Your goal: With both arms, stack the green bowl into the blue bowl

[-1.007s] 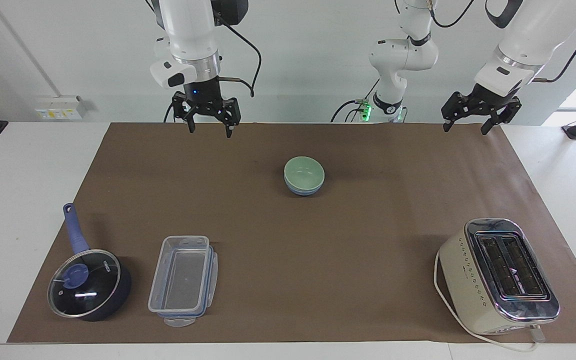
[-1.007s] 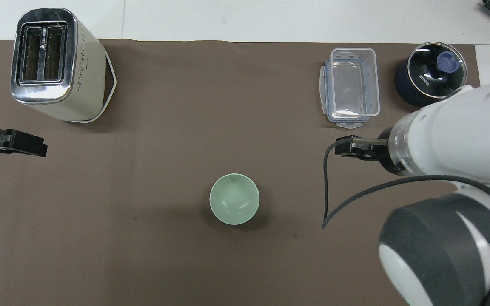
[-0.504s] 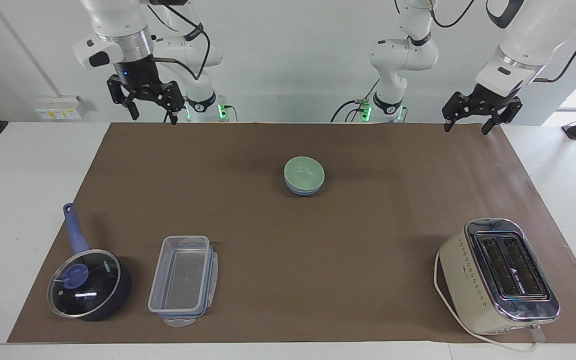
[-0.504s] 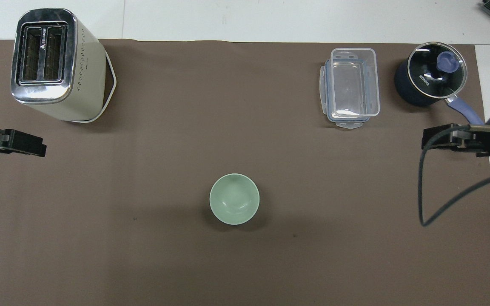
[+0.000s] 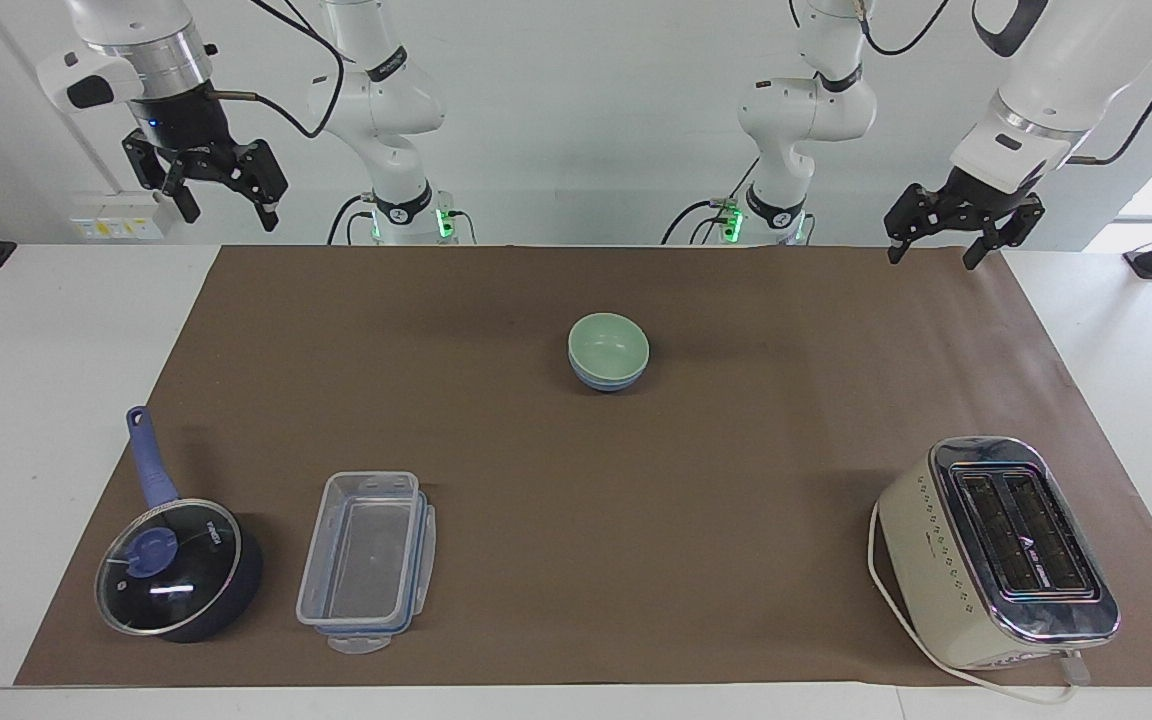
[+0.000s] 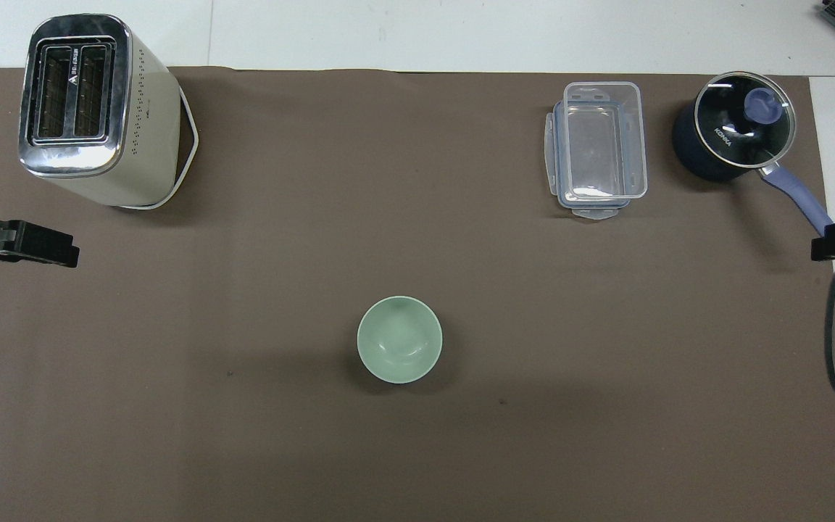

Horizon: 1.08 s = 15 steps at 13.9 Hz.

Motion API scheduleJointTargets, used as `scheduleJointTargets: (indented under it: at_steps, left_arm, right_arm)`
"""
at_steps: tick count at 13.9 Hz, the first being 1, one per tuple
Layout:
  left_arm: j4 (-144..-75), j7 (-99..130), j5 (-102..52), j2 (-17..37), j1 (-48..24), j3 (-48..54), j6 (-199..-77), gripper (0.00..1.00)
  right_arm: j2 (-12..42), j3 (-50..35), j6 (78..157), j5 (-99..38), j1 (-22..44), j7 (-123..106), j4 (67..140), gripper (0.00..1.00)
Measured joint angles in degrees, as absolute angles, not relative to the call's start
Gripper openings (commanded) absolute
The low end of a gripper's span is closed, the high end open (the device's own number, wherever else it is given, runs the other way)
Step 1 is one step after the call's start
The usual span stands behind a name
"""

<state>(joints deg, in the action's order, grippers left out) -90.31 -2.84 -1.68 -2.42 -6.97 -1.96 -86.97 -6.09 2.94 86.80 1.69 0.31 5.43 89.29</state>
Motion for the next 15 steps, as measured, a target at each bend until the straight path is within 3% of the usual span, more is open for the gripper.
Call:
scheduleJointTargets:
  at_steps: [15]
  left_arm:
    - [-90.31,-2.84,-1.68,-2.42,-6.97,-1.97,-86.97,1.00]
  right_arm:
    - [-7.28,2.81,83.53,1.52,0.59,5.43,89.70,1.00]
